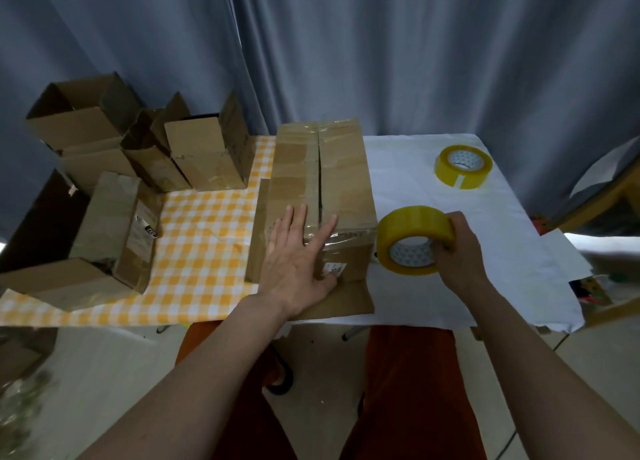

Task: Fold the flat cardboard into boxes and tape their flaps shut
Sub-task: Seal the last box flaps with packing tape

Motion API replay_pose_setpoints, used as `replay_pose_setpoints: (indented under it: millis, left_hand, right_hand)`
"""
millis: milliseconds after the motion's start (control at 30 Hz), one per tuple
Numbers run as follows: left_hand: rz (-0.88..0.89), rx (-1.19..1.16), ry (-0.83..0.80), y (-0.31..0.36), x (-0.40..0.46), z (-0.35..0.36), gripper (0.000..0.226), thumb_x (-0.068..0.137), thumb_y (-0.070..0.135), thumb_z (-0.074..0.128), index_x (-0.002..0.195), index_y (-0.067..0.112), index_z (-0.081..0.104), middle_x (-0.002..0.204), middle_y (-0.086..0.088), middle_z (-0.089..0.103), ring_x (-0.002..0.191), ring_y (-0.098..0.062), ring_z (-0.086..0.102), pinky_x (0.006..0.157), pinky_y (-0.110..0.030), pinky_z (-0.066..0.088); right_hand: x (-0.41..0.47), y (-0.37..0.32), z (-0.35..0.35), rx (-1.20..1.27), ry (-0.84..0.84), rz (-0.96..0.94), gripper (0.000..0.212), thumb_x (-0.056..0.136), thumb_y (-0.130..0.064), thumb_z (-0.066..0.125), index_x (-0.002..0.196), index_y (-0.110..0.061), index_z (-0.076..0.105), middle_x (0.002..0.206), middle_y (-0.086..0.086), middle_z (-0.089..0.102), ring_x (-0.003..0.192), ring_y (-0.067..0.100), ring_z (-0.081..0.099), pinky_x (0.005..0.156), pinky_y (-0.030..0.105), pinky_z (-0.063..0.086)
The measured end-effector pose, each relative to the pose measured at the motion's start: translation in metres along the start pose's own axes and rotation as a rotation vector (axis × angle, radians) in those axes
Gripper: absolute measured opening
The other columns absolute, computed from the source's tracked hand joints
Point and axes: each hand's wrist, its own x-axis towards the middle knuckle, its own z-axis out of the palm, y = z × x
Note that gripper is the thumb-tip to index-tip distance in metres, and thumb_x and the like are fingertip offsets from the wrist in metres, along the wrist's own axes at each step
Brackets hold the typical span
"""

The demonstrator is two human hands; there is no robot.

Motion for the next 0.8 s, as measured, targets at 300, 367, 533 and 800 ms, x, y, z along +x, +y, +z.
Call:
replay_pose_setpoints:
  millis: [300,367,533,800]
  left_hand:
    - [0.165,0.291,0.069,-0.022,0.062,-0.038,0.072,0.095,0.018,0.054,0.151,0.039,0.013,0.161,-0.006,0.012,0.148,-0.025,0.003,0.120,-0.046,-0.003]
    - [0.098,0.334,0.161,-0.031,0.071,-0.045,0.061,0.097,0.025,0.052,0.149,0.038,0.023,0.159,-0.002,0.020,0.147,-0.023,0.011,0.119,-0.046,0.001]
    - [-0.145,0.259,0.004,-0.058,0.072,-0.043,0.063,0.095,0.023,0.047,0.151,0.029,0.020,0.158,-0.012,0.013,0.144,-0.031,0.012,0.119,-0.040,0.011]
    - [-0.159,0.036,-0.113,-0.067,0.066,-0.028,0.068,0.097,0.057,0.009,0.153,0.019,0.020,0.161,0.002,0.014,0.148,-0.012,0.002,0.119,-0.042,-0.012]
  right_hand:
    - [-0.030,-0.009,0.022,0.241,-0.072,0.222,0.020,0.078,0.002,0.065,0.085,-0.005,0.047,0.078,0.011,0.053,0.070,0.019,0.053,0.051,0.018,0.041]
    - [-0.032,-0.022,0.032,0.272,-0.103,0.197,0.026,0.076,-0.001,0.070,0.087,-0.010,0.048,0.077,0.002,0.052,0.069,0.011,0.054,0.050,0.012,0.041]
    - [-0.036,-0.053,0.078,0.279,-0.341,0.172,0.046,0.075,-0.013,0.077,0.106,-0.016,0.043,0.093,-0.011,0.050,0.082,-0.001,0.051,0.055,0.008,0.042]
    - [-0.017,-0.068,0.112,0.162,-0.360,0.105,0.047,0.077,-0.022,0.073,0.106,-0.023,0.036,0.095,-0.010,0.047,0.089,0.011,0.050,0.070,0.026,0.044]
